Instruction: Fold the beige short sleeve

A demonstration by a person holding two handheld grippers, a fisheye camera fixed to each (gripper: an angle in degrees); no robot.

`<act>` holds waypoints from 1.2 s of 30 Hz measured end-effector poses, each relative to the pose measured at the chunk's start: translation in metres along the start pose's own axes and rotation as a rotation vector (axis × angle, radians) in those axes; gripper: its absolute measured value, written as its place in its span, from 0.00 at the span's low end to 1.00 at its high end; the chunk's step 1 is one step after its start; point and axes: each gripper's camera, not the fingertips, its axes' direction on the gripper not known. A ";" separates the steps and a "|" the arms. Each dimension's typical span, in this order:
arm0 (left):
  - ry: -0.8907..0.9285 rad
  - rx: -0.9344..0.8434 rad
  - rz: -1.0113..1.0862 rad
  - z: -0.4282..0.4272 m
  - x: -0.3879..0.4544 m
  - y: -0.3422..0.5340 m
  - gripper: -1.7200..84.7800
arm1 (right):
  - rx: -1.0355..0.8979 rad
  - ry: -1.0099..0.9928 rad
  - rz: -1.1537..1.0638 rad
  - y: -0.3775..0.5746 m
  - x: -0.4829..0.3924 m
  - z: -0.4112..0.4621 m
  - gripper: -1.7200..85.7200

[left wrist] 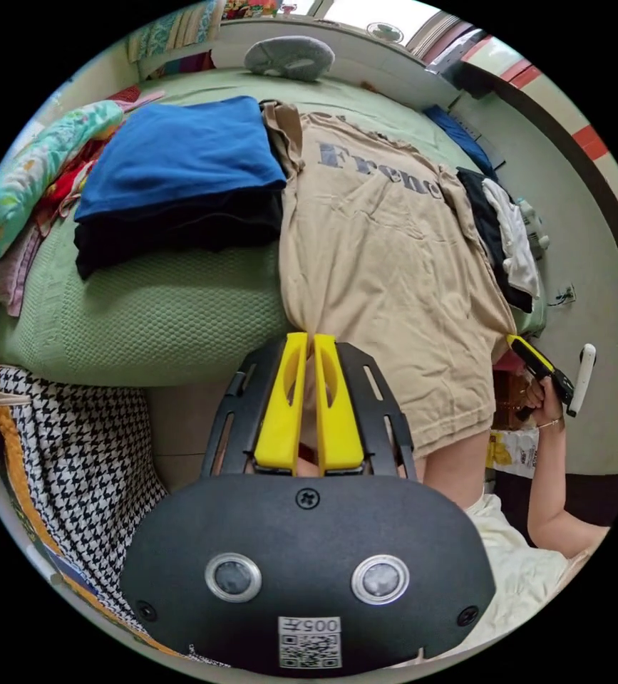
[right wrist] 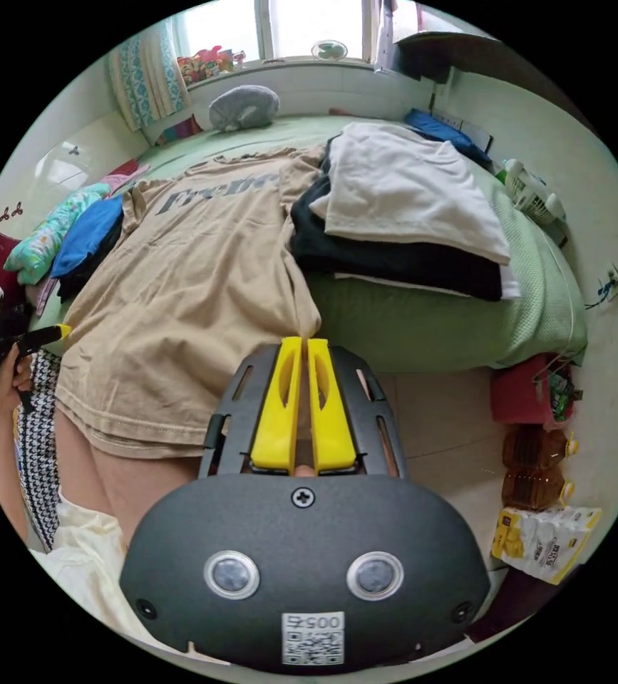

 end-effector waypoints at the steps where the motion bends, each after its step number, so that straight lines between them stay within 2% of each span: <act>1: 0.007 0.007 0.000 -0.003 0.000 -0.001 0.04 | 0.006 0.003 0.006 -0.001 0.002 -0.004 0.00; 5: -0.002 0.030 0.012 -0.017 0.007 -0.010 0.04 | 0.052 0.023 0.011 -0.009 0.005 -0.030 0.00; 10: -0.068 -0.031 0.024 0.004 0.014 -0.024 0.04 | -0.017 0.070 -0.018 -0.017 -0.006 -0.017 0.01; 12: -0.047 -0.072 0.002 0.019 0.012 -0.027 0.04 | -0.074 0.068 -0.019 -0.019 -0.013 -0.001 0.02; 16: -0.071 -0.090 -0.059 0.024 0.007 -0.029 0.02 | -0.056 0.022 -0.057 -0.028 -0.024 -0.006 0.09; 20: -0.122 0.030 -0.081 0.003 0.014 -0.056 0.02 | 0.081 0.006 -0.168 -0.070 -0.053 -0.038 0.11; 23: -0.054 0.124 -0.017 0.000 0.037 -0.104 0.01 | 0.152 0.020 -0.282 -0.122 -0.088 -0.044 0.12; 26: 0.009 0.196 0.075 0.020 0.069 -0.164 0.01 | 0.173 0.083 -0.390 -0.179 -0.131 -0.023 0.12; 30: 0.101 0.180 0.121 0.072 0.103 -0.247 0.01 | 0.149 0.138 -0.456 -0.256 -0.177 0.024 0.12; 34: 0.089 0.146 0.111 0.117 0.116 -0.291 0.02 | 0.082 0.223 -0.401 -0.312 -0.189 0.076 0.11; 36: 0.093 0.119 0.136 0.141 0.117 -0.297 0.02 | 0.028 0.331 -0.346 -0.339 -0.186 0.112 0.08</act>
